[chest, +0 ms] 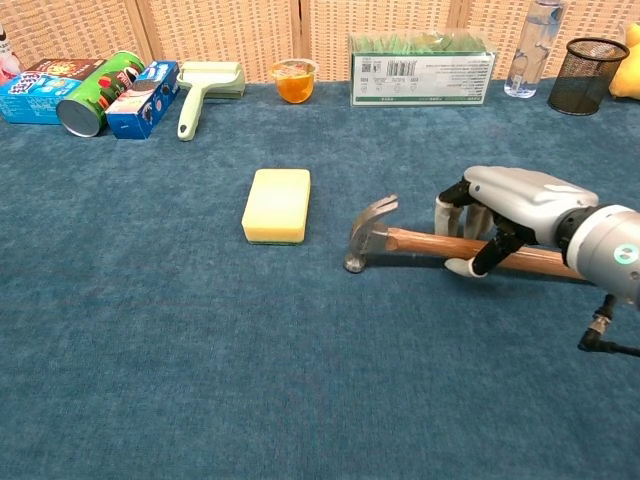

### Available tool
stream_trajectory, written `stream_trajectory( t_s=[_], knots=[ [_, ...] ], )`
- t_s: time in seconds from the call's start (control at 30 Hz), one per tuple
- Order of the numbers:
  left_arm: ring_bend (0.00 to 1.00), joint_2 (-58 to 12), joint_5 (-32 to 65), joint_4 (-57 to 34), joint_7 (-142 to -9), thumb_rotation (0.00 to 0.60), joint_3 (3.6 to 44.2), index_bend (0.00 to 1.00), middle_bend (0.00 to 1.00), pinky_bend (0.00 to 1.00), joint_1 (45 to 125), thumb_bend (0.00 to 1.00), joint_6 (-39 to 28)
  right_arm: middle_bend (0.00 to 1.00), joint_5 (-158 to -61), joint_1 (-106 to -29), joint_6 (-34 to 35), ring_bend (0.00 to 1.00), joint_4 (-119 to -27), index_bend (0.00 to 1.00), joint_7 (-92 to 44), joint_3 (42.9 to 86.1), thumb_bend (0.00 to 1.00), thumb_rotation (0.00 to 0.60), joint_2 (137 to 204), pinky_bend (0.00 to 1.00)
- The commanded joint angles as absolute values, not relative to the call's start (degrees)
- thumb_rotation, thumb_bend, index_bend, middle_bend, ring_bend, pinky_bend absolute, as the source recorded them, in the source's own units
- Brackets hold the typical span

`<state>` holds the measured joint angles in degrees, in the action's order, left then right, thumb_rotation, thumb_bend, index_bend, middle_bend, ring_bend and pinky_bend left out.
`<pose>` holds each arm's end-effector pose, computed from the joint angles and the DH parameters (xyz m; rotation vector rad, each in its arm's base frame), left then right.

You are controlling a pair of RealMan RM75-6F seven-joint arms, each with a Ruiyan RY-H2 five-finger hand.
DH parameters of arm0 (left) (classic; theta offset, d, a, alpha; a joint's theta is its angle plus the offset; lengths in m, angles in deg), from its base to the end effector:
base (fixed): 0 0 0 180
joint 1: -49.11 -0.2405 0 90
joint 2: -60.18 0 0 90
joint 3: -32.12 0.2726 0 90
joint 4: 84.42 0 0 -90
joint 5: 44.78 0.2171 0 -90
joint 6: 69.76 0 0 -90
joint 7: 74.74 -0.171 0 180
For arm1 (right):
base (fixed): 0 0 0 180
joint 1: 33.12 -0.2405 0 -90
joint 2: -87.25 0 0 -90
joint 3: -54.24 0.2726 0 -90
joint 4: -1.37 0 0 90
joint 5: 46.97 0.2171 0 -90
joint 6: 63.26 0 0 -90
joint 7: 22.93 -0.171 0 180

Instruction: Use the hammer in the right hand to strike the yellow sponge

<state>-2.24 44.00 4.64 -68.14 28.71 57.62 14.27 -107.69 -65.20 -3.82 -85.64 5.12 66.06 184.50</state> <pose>-0.3210 0.2338 0.1714 -1.4520 -0.8721 -0.9941 -0.1749 -0.3305 -0.0700 1.7342 -1.1241 0.8813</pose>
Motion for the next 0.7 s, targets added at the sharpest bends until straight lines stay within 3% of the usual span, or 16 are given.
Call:
stream_trajectory(
  t_s=[0.03, 0.13, 0.2, 0.3, 0.4, 0.53, 0.7],
  knots=[
    [0.11, -2.31, 43.66, 3.95, -67.45, 0.600, 28.76, 0.28, 0.21, 0.14, 57.30, 0.24, 14.62, 0.56, -105.82, -66.54, -4.85, 0.57, -84.69, 0.63, 6.61, 66.45, 0.37, 0.600, 185.65, 0.45],
    [0.11, -2.22, 43.28, 3.19, -66.61, 0.600, 28.80, 0.28, 0.21, 0.14, 56.91, 0.24, 15.03, 0.72, -104.28, -67.62, -5.07, 0.75, -83.68, 0.75, 7.14, 67.25, 0.30, 0.600, 186.97, 0.61],
    [0.11, -2.13, 43.12, 2.82, -66.18, 0.600, 28.84, 0.28, 0.21, 0.14, 56.65, 0.24, 15.32, 0.84, -104.19, -68.19, -4.89, 0.89, -82.89, 0.81, 7.03, 67.68, 0.27, 0.600, 187.75, 0.78],
    [0.11, -1.93, 42.63, 2.17, -65.41, 0.600, 28.88, 0.28, 0.21, 0.14, 56.12, 0.24, 15.77, 0.97, -105.99, -68.64, -3.70, 1.00, -81.39, 0.84, 4.80, 68.39, 0.25, 0.600, 189.10, 0.93],
    [0.11, -1.80, 42.20, 1.49, -64.69, 0.600, 28.95, 0.28, 0.21, 0.14, 55.65, 0.24, 16.09, 1.00, -109.11, -68.55, -2.41, 1.00, -81.00, 0.87, -0.54, 69.44, 0.25, 0.600, 189.73, 1.00],
    [0.11, -1.92, 41.92, 0.80, -63.89, 0.600, 29.06, 0.28, 0.21, 0.14, 55.38, 0.24, 16.08, 1.00, -113.06, -68.77, -1.24, 1.00, -81.35, 0.89, -7.37, 70.86, 0.25, 0.600, 189.45, 1.00],
    [0.11, -2.18, 42.46, 0.43, -63.39, 0.600, 29.23, 0.28, 0.21, 0.14, 55.40, 0.24, 16.25, 1.00, -108.32, -69.75, -4.68, 1.00, -86.03, 0.89, -14.84, 75.45, 0.25, 0.600, 188.53, 1.00]
  ],
)
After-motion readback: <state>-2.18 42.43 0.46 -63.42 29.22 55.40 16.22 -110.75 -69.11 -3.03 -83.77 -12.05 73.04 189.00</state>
